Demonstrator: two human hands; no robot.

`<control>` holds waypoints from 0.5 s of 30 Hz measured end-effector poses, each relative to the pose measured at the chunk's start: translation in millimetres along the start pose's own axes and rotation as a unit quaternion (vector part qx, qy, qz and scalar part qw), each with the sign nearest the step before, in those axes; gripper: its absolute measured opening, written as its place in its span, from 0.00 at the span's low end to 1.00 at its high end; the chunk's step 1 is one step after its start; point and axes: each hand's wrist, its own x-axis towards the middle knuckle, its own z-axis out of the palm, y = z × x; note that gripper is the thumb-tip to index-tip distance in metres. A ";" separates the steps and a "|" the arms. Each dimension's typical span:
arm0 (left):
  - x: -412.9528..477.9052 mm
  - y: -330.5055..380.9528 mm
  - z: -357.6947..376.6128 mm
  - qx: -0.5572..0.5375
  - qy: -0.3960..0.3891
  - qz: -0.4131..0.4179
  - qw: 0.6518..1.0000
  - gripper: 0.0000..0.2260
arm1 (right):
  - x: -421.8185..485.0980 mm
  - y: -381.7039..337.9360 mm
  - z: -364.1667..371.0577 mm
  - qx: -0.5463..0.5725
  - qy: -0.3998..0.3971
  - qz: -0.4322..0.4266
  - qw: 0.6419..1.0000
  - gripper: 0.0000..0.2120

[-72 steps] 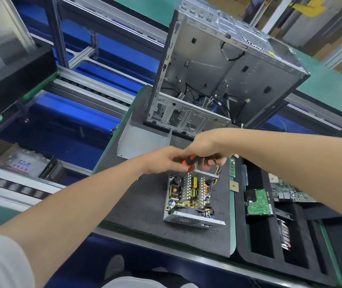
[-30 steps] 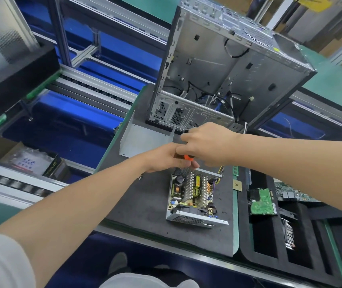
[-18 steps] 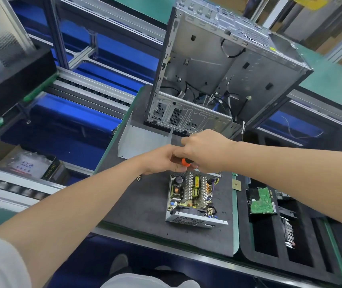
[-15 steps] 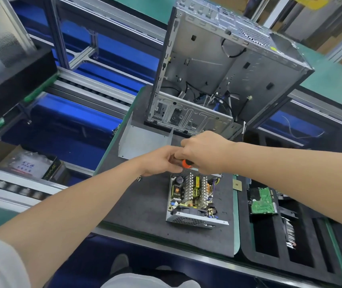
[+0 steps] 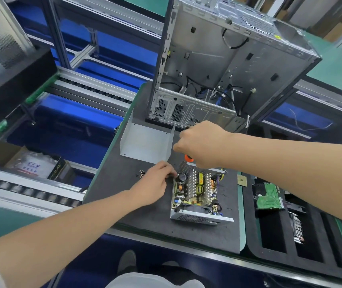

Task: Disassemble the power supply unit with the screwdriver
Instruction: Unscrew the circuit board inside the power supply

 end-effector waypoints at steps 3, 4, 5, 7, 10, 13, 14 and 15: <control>4.9 -1.1 -3.5 0.017 -0.021 0.010 1.000 0.25 | -0.7 0.8 -2.6 0.014 -0.013 0.014 1.000 0.08; 5.7 -2.2 -4.5 0.020 -0.024 0.009 0.999 0.25 | -1.1 1.3 -2.6 0.016 -0.017 0.019 1.000 0.08; 6.5 -2.9 -4.4 0.027 -0.026 0.009 0.999 0.25 | -1.7 1.9 -2.5 0.017 -0.020 0.023 0.999 0.08; 6.6 -3.3 -1.4 0.048 -0.021 0.015 0.999 0.24 | -3.4 2.7 -2.7 0.023 -0.024 0.028 0.999 0.11; 6.0 -1.6 3.1 0.074 -0.009 0.033 0.997 0.23 | -6.8 5.8 -3.0 0.035 -0.025 0.029 0.999 0.17; 4.8 -3.7 0.0 0.074 -0.007 0.039 0.996 0.23 | -10.0 8.2 -1.9 0.046 -0.020 0.039 0.998 0.14; 4.1 -5.0 -1.1 0.084 -0.013 0.048 0.995 0.24 | -10.6 8.5 -0.7 0.048 -0.019 0.042 0.998 0.13; 2.9 -6.0 -1.7 0.100 -0.021 0.057 0.993 0.24 | -11.3 8.7 0.0 0.052 -0.017 0.045 0.998 0.11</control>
